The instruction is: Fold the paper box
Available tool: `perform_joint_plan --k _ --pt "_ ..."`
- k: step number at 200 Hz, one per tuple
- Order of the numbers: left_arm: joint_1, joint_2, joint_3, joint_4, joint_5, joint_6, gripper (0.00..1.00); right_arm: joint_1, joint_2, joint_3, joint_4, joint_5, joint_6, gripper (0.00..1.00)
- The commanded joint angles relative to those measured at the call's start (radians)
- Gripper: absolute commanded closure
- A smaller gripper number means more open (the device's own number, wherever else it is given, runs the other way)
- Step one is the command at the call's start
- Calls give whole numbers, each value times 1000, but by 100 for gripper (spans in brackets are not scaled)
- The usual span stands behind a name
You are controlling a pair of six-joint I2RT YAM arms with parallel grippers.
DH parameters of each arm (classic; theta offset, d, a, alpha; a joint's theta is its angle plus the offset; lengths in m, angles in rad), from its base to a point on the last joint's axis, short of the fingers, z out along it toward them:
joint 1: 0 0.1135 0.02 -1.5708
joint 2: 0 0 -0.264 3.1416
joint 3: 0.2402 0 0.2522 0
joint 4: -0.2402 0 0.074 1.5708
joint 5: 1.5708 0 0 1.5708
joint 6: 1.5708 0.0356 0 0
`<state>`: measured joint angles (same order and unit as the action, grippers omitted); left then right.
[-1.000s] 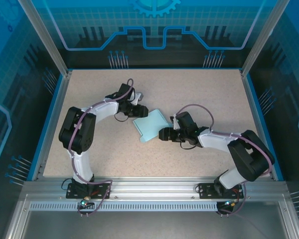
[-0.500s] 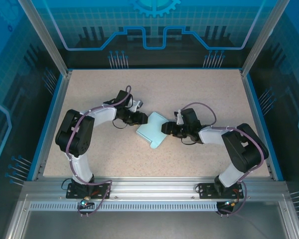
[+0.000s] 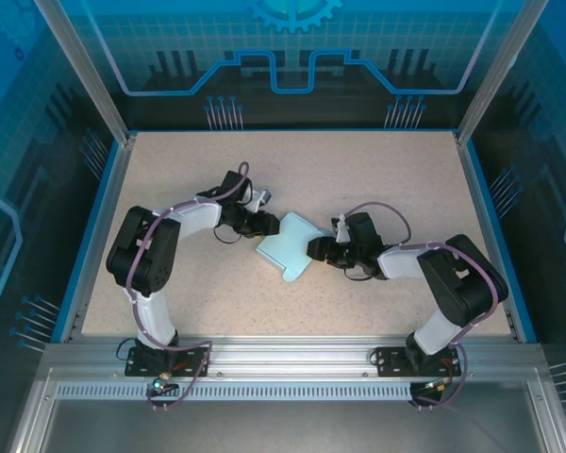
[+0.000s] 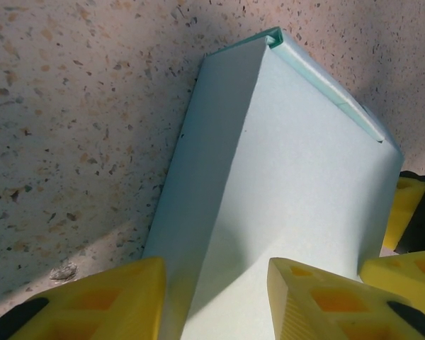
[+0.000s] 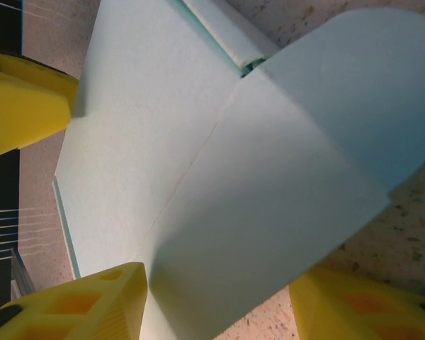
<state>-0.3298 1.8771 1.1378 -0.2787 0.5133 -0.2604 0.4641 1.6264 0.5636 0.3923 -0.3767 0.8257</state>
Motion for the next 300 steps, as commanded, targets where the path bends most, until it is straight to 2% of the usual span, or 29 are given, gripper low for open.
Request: perform_joint_plan --k 1,30,87,122,191,233,300 --pt "5 19 -2 6 5 -3 57 -8 -8 -27 74 -40 38 49" --pt "5 30 -7 4 7 -3 61 -13 7 -38 142 -63 75 69" --pt "3 21 -50 43 69 -41 67 -25 -43 -78 267 -107 157 88" --pt "-7 28 -67 79 127 -60 67 -24 -137 -85 264 -109 196 91" --pt "-60 73 -7 100 169 -85 62 -16 -339 -66 63 -26 192 89" --pt "-100 117 47 101 171 -97 60 -2 -357 -44 -69 69 218 89" --pt "-101 134 85 86 113 -106 54 39 -331 -3 -216 273 262 91"
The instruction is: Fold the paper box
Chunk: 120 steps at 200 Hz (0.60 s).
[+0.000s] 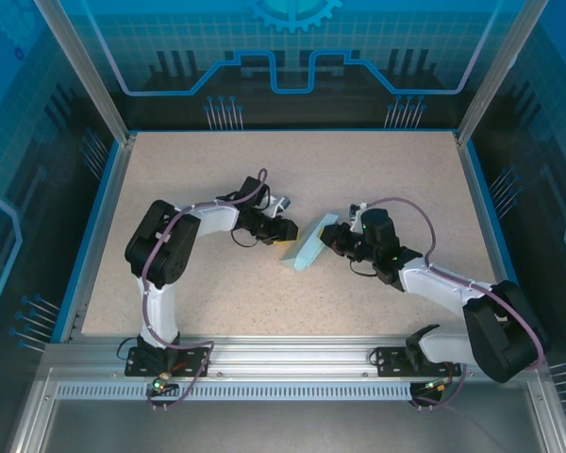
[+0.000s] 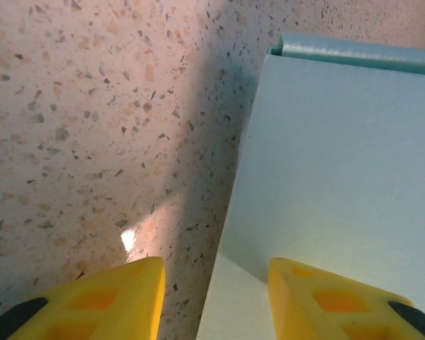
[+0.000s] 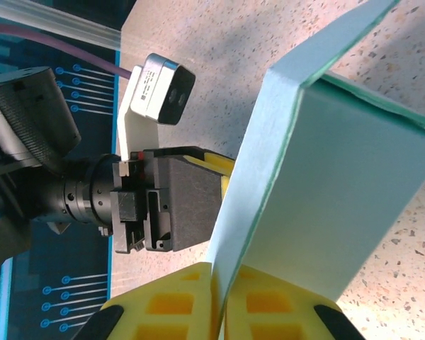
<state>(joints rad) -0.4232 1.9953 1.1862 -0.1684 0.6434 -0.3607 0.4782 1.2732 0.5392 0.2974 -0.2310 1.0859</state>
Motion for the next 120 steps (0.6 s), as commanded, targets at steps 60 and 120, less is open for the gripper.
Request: perform_joint_plan --k 60,120 --pt "1 38 84 -45 -32 -5 50 71 106 96 -155 220 14 91" --pt "59 -62 69 -66 -178 5 44 89 170 136 -173 258 13 92"
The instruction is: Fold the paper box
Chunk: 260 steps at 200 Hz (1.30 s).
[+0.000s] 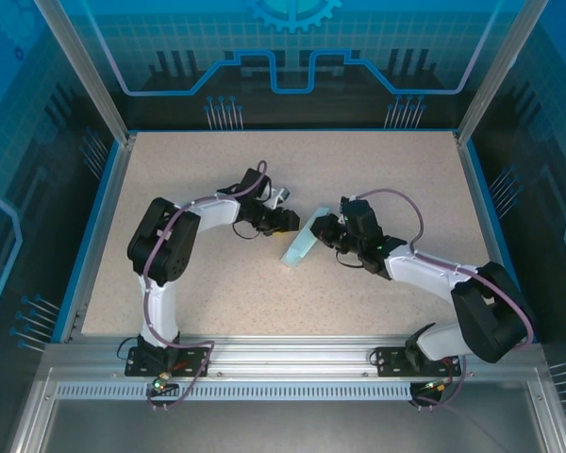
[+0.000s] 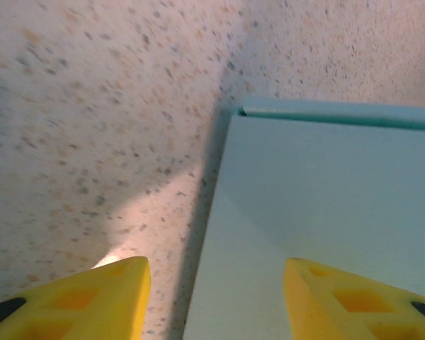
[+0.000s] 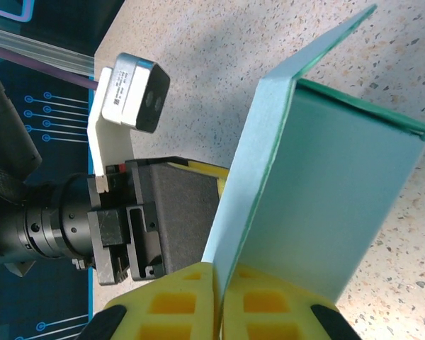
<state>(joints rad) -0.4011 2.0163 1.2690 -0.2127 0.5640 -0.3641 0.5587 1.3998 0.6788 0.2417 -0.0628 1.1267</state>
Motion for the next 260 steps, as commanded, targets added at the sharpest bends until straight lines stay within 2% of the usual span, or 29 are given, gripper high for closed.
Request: perform_joint_plan --k 1,22,49,69,91,150,189,235,260 --pt "38 -88 -18 -20 -105 7 44 9 44 -3 -117 91 -28 92" --pt "45 -247 -124 21 -240 17 39 9 50 0 -119 98 -30 92" --pt "25 -497 -325 143 -268 2 29 12 55 11 -124 100 -33 92" --pt "-65 -642 -421 197 -318 56 25 15 60 22 -125 104 -37 92" --pt "-176 -720 -509 304 -363 149 22 19 69 28 -122 103 -36 92" --pt "-307 -634 -539 364 -485 353 6 21 74 31 -123 101 -40 92" --pt "-345 -563 -543 437 -492 415 5 19 67 28 -124 107 -41 92" --pt "-356 -477 -576 602 -549 483 16 20 64 24 -124 107 -39 92" --pt "-355 -449 -574 638 -553 500 25 18 61 25 -127 109 -39 93"
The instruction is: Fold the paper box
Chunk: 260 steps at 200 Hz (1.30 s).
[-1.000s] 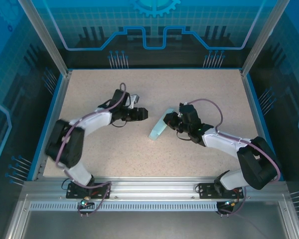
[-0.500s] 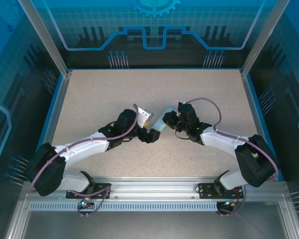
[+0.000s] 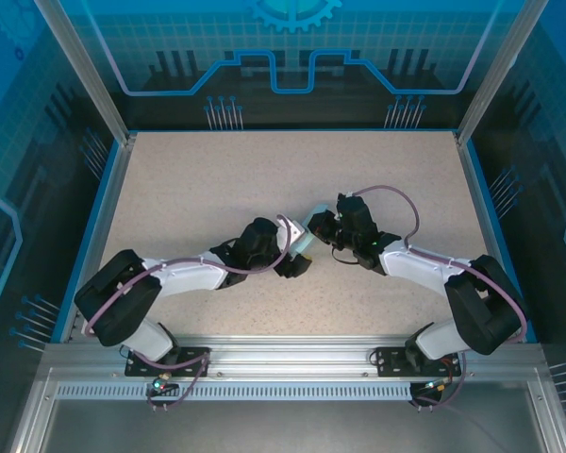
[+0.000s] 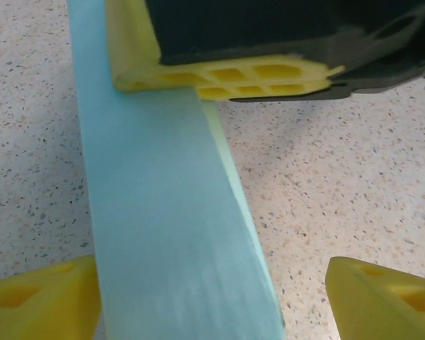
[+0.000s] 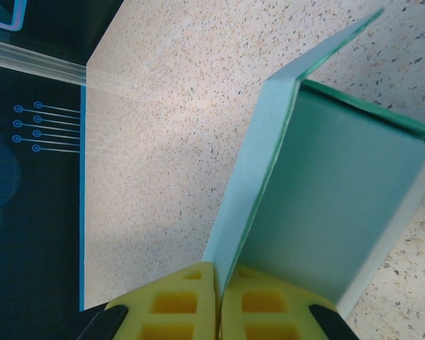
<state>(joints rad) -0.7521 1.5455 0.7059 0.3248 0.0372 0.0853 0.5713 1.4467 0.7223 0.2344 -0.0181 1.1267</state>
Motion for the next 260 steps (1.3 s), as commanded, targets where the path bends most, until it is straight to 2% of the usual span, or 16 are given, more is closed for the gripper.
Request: perform_joint_plan --k 1,65,97,121,149,171,188,211,260 --pt "-5 23 -11 102 -26 52 25 6 14 -18 -121 63 -39 93" --pt "-4 56 -23 124 -19 69 49 -14 -23 -20 -132 57 -49 89" --pt "12 38 -20 87 18 98 51 -44 -89 10 -186 35 -135 77" --pt "54 14 9 -1 109 127 53 -74 -166 22 -243 23 -247 68" --pt "105 -23 43 -106 214 200 55 -119 -271 42 -328 -5 -467 61" --pt "140 -51 67 -170 286 277 56 -150 -307 93 -402 -81 -735 54" --pt "184 -57 91 -217 351 321 58 -175 -281 142 -470 -157 -937 51" --pt "228 -61 116 -284 400 396 59 -233 -228 151 -493 -268 -1123 49" --pt "256 -62 119 -336 447 502 60 -287 -132 186 -475 -325 -1447 50"
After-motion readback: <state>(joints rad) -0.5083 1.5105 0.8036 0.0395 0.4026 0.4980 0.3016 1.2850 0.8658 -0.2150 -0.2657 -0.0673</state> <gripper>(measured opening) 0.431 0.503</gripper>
